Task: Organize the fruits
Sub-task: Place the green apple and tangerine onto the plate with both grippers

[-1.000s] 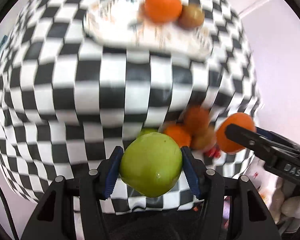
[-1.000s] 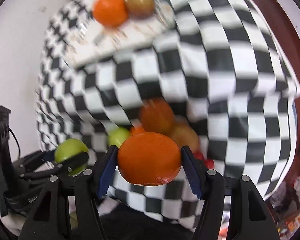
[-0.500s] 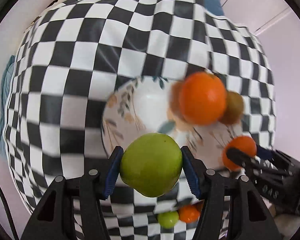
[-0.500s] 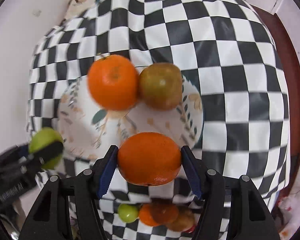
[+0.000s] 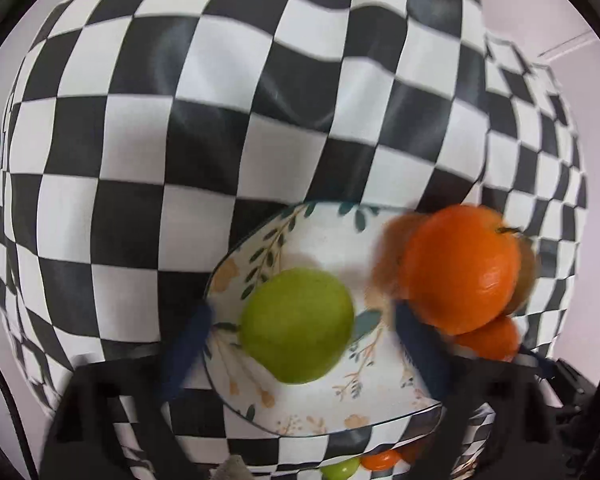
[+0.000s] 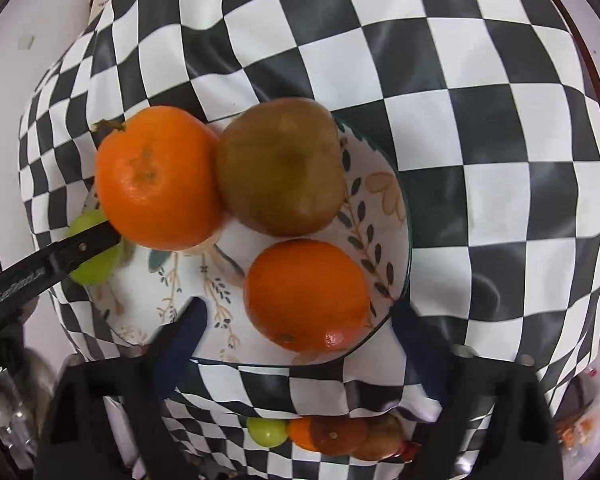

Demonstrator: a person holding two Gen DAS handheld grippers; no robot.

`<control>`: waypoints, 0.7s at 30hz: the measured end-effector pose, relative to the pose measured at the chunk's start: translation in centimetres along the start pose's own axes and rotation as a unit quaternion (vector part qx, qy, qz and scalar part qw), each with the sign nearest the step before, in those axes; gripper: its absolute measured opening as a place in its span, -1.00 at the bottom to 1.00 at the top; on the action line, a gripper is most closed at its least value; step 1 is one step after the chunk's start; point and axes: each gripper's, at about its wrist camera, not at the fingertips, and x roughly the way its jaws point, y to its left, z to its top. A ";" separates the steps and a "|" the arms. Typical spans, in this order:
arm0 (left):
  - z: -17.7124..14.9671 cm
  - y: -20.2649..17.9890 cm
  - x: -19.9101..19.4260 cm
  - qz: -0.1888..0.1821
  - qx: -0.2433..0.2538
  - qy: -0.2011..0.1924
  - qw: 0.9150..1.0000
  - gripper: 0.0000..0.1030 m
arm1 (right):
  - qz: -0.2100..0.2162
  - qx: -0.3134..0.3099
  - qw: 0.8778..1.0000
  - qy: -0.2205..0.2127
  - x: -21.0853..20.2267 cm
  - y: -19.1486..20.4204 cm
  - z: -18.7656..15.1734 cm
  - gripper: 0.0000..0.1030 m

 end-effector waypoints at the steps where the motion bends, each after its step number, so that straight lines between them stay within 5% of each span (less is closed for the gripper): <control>1: 0.0 0.1 -0.3 0.002 0.000 -0.007 1.000 0.91 | 0.000 0.000 1.000 -0.004 -0.1 0.1 -0.2 0.86; 9: -2.2 1.3 -4.2 0.025 0.006 -0.056 0.998 0.91 | -0.049 -0.033 0.997 -0.047 -2.2 1.7 -1.8 0.86; 21: -11.4 2.4 -10.5 0.035 0.015 -0.133 0.990 0.91 | -0.066 -0.072 0.989 -0.107 -6.5 3.5 -8.3 0.86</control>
